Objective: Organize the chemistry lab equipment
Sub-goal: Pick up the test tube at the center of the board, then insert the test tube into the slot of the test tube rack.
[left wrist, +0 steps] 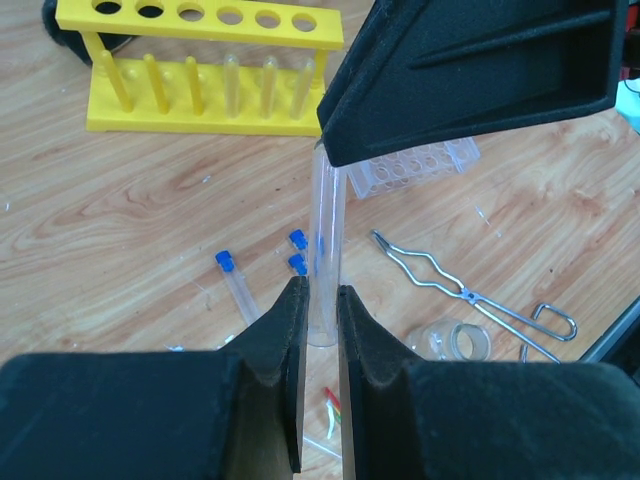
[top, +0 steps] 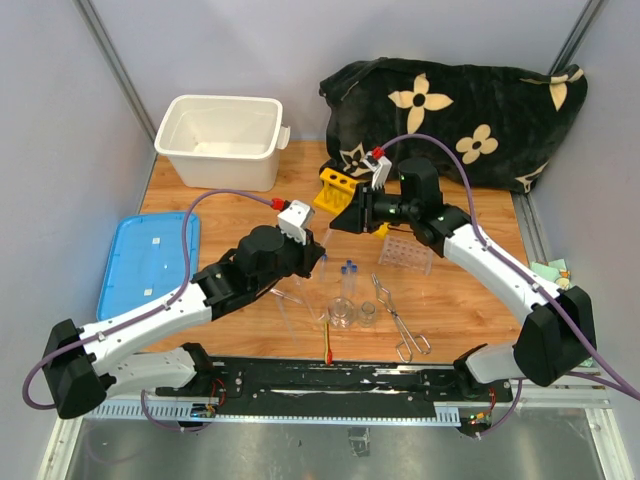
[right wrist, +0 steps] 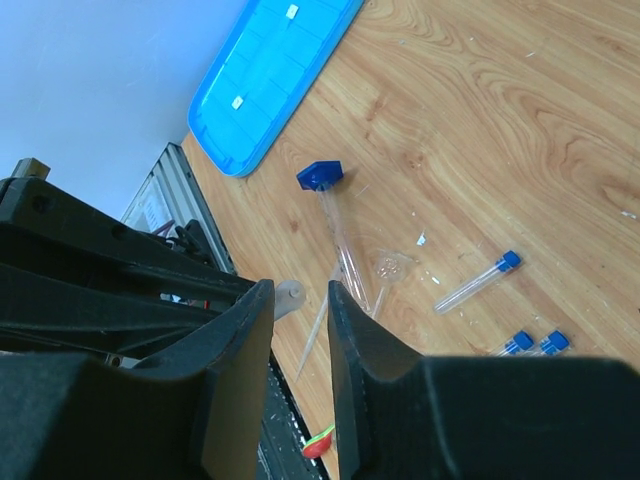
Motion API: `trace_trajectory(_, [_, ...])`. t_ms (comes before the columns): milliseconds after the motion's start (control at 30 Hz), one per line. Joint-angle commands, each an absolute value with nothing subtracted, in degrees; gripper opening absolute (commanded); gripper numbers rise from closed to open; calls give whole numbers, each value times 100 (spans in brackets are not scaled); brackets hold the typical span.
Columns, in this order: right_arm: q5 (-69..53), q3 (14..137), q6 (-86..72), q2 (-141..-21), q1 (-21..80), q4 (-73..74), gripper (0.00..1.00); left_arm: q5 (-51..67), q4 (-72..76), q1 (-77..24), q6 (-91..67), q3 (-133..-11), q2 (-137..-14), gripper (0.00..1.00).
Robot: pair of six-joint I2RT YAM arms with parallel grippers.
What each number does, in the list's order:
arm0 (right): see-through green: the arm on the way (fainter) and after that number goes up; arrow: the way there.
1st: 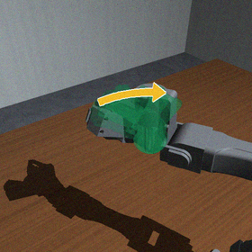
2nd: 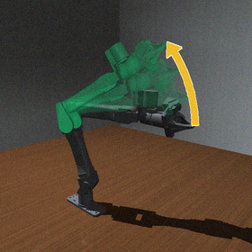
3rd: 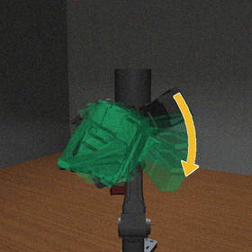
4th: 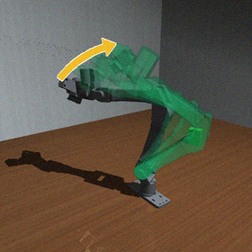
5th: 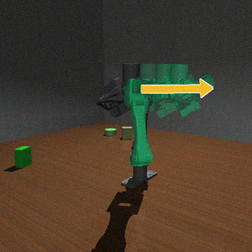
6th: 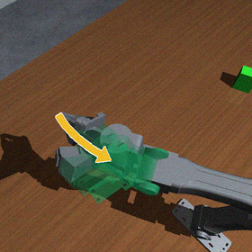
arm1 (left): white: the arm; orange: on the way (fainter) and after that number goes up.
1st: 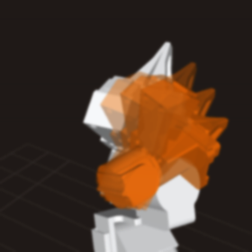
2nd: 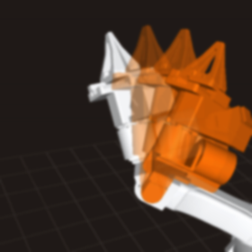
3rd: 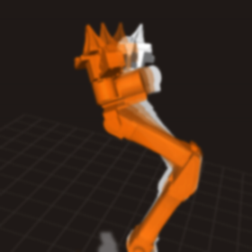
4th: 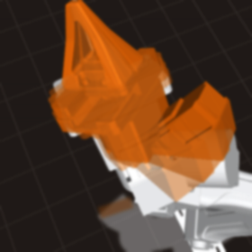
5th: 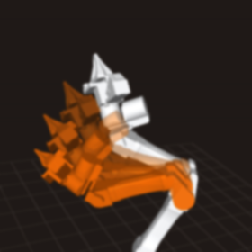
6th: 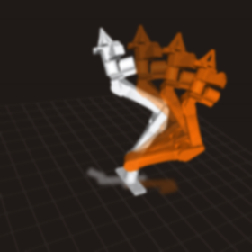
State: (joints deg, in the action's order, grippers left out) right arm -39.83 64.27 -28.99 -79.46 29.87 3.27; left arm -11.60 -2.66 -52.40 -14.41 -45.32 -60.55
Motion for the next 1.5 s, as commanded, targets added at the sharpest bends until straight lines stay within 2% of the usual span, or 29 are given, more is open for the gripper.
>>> trace_trajectory(0, [-4171, 6371, -2980, -7985, 3128, 164, 29, -1283, 35, -5330, -1354, -4745, -5932, 0])
trace_trajectory(200, [-4252, 6362, -3035, -7989, 3154, 80, 28, -1266, 59, -5351, -1345, -4774, -6014, 0])
trace_trajectory(300, [-4249, 6347, -3028, -7982, 3164, 73, 24, -1259, 62, -5350, -1328, -4789, -6044, 0])
trace_trajectory(400, [-4224, 6344, -3015, -7980, 3164, 78, 15, -1248, 54, -5361, -1327, -4790, -6069, 0])
trace_trajectory(500, [-4207, 6344, -2985, -7980, 3168, 83, 1, -1255, 36, -5361, -1332, -4783, -6096, 1])
trace_trajectory(600, [-4072, 6361, -2880, -7981, 3173, 175, 1, -1318, -29, -5361, -1357, -4788, -6160, 17])
trace_trajectory(633, [-3969, 6400, -2785, -7981, 3173, 279, 1, -1359, -94, -5360, -1373, -4811, -6229, 33])
trace_trajectory(700, [-3620, 6523, -2515, -8016, 3173, 582, 1, -1455, -245, -5361, -1440, -4883, -6346, 52])
trace_trajectory(767, [-3202, 6689, -2215, -8097, 3171, 931, 1, -1549, -423, -5361, -1503, -4975, -6517, 59])
trace_trajectory(900, [-2382, 7068, -1651, -8398, 3126, 1418, 1, -1647, -658, -5361, -1600, -5097, -6688, 61])
trace_trajectory(1100, [-1353, 7477, -1206, -8961, 3001, 1211, 1, -1841, -762, -5361, -1829, -4927, -6710, 61])
trace_trajectory(1300, [-551, 7374, -758, -9386, 2997, 205, 0, -1935, -865, -5361, -2129, -4722, -6946, 60])
trace_trajectory(1467, [-346, 7203, -538, -9579, 2993, -632, 1, -1884, -709, -5361, -2254, -4625, -7207, 59])
